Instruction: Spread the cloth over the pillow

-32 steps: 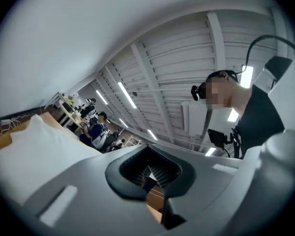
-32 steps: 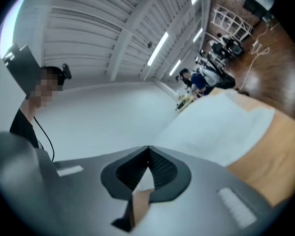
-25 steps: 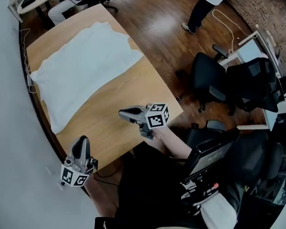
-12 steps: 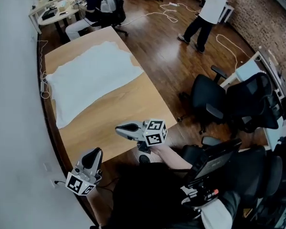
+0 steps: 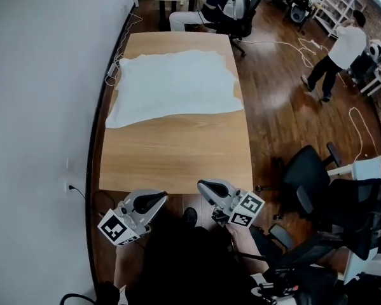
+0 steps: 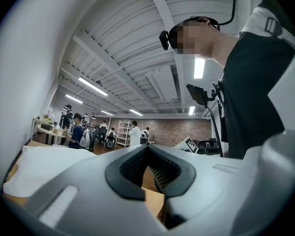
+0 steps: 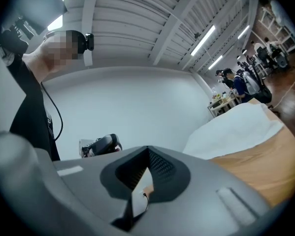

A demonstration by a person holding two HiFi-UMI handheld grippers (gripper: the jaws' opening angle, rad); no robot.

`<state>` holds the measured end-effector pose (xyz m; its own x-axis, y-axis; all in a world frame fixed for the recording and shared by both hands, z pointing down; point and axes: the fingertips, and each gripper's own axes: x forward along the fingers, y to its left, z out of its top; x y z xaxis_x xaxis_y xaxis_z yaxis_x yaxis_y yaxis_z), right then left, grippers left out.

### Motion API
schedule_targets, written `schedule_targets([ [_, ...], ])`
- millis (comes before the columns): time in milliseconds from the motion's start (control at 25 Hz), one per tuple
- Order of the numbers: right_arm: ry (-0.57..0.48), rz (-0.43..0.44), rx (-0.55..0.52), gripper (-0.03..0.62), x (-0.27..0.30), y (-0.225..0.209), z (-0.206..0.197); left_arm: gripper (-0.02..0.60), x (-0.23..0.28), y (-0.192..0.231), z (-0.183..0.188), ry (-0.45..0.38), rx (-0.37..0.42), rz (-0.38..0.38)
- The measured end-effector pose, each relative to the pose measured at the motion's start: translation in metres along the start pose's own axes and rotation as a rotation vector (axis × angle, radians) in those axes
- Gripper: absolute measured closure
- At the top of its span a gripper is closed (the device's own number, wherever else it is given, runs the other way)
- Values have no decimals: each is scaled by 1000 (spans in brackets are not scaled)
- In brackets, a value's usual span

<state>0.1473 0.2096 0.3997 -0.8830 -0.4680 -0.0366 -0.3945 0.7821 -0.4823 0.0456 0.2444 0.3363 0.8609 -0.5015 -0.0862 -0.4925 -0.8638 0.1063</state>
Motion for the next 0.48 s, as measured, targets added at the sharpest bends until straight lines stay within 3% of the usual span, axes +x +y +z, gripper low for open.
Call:
schedule_targets([
  [240, 17, 31, -69, 594, -17, 1, 9, 580, 6, -17, -3, -1, -19, 60],
  [480, -1, 31, -124, 594, -28, 7, 18, 580, 7, -25, 14, 3, 36, 72],
])
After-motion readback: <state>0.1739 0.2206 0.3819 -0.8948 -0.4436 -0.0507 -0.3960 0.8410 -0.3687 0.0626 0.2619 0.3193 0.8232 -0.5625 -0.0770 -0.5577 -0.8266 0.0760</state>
